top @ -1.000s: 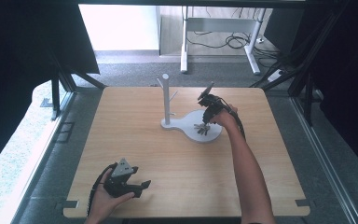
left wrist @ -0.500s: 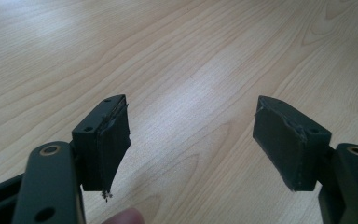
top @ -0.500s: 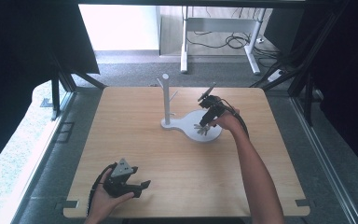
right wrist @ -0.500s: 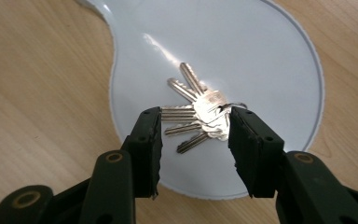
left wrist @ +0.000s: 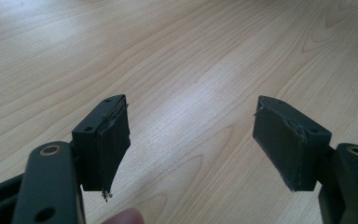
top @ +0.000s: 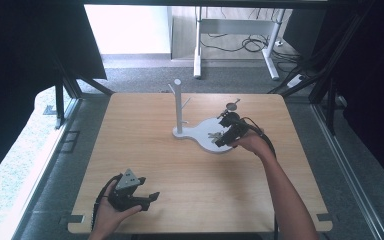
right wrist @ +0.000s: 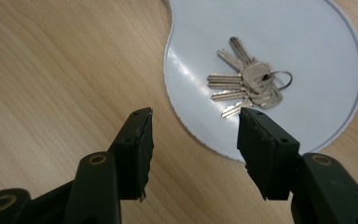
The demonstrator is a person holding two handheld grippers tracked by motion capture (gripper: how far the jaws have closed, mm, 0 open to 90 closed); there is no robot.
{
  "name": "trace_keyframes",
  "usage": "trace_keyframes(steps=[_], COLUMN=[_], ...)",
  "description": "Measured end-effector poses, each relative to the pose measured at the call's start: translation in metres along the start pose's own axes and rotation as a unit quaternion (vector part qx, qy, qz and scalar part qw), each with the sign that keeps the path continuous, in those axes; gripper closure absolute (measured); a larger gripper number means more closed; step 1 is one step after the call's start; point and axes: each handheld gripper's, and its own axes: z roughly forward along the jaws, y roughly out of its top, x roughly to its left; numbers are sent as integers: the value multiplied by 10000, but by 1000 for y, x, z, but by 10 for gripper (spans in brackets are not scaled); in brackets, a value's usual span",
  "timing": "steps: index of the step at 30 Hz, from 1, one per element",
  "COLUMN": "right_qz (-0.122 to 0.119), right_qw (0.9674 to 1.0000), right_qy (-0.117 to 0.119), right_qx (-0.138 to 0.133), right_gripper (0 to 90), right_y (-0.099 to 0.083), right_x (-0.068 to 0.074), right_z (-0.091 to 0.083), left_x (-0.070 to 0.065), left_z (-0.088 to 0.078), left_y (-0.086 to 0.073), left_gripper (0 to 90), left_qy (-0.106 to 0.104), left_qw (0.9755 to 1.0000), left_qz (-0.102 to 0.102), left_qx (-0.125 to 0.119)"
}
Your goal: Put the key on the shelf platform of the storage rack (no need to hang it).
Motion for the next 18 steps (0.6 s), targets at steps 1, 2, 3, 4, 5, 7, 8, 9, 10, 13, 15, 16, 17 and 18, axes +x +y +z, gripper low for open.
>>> trace_keyframes(steps=[1, 2, 3, 4, 5, 7, 8, 9, 10, 13, 15, 16, 17, 18], right_qz=[20, 36, 14, 17, -3, 5, 15, 11, -4, 16, 32, 53, 60, 66], right_qw=[10000, 9999, 9999, 9998, 9998, 9996, 9995, 9995, 9994, 9991, 9991, 9987, 9986, 9985], right_qy=[20, 50, 62, 80, 91, 102, 116, 117, 98, 125, 129, 138, 144, 139], right_qx=[-41, -82, -116, -157, -179, -253, -296, -280, -321, -399, -414, -485, -501, -522], right_gripper=[455, 455, 455, 455, 454, 455, 455, 454, 456, 455, 454, 455, 455, 455], right_y=[-4, -8, -12, -17, -21, -30, -36, -39, -44, -60, -65, -78, -82, -89], right_x=[1, 2, 2, 3, 3, 4, 5, 5, 6, 8, 9, 11, 11, 12], right_z=[-1, -2, -3, -4, -5, -8, -10, -11, -13, -17, -18, -20, -20, -21], left_x=[0, 0, 0, 0, 0, 0, 0, 0, 0, -1, -1, -1, -2, -2], left_z=[0, 0, 0, 0, 0, 1, 1, 2, 2, 3, 3, 3, 4, 4], left_y=[0, 0, 0, 0, 0, -1, -1, -1, -1, -1, -1, -1, -1, -1], left_gripper=[273, 273, 273, 273, 273, 273, 273, 273, 273, 273, 273, 273, 273, 273], left_qy=[0, 2, 7, 8, 8, 3, 6, 5, 5, 4, 6, 10, 4, 6], left_qw=[10000, 10000, 10000, 10000, 10000, 10000, 10000, 10000, 10000, 10000, 10000, 10000, 10000, 10000], left_qz=[-11, -12, -14, -12, -12, -11, -7, -24, -8, -12, -13, -9, -8, -17], left_qx=[-13, -9, -5, 1, 10, 43, 54, 42, 59, 63, 57, 66, 71, 79])
